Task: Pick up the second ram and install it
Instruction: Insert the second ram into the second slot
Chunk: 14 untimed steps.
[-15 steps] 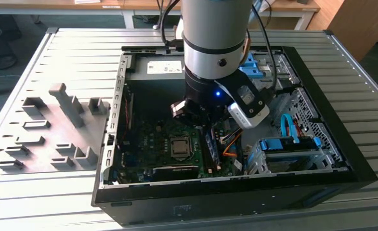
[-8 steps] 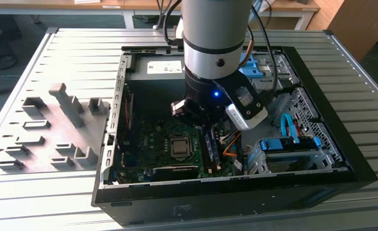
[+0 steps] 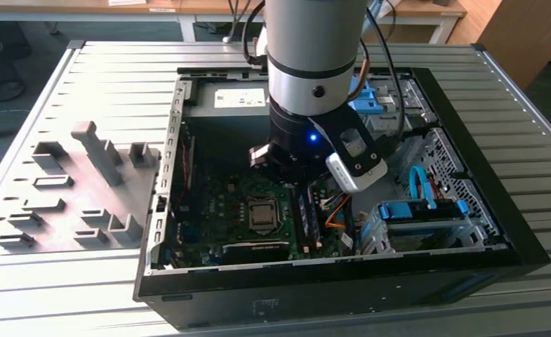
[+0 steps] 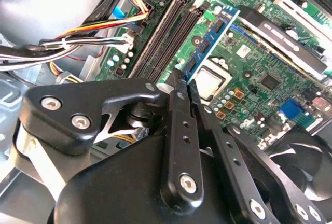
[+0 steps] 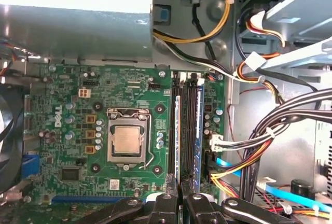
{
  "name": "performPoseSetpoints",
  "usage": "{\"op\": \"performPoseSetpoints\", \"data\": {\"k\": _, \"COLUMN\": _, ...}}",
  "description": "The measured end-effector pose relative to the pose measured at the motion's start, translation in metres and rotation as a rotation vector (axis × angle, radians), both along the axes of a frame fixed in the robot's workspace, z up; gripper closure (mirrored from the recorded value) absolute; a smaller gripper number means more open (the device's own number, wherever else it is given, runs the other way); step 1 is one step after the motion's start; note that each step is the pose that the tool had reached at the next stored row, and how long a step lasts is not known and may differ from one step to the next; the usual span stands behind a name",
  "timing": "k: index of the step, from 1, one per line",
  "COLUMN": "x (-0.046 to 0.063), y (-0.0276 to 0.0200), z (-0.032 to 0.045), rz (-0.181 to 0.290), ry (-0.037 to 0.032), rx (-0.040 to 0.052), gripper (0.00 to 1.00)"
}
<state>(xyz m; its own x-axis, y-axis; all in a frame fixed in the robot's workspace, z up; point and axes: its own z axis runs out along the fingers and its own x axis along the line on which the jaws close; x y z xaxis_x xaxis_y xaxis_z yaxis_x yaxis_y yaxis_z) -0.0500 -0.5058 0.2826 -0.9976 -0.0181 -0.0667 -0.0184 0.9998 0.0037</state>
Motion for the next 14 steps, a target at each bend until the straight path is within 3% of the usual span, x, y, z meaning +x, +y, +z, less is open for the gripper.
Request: {"op": "performPoseSetpoints", "data": {"k": 14, "x": 0.0000, "y": 0.0000, "z": -0.0003, "rz": -0.111, "ry": 0.0000, "rx": -0.0010, "gripper": 0.86}}
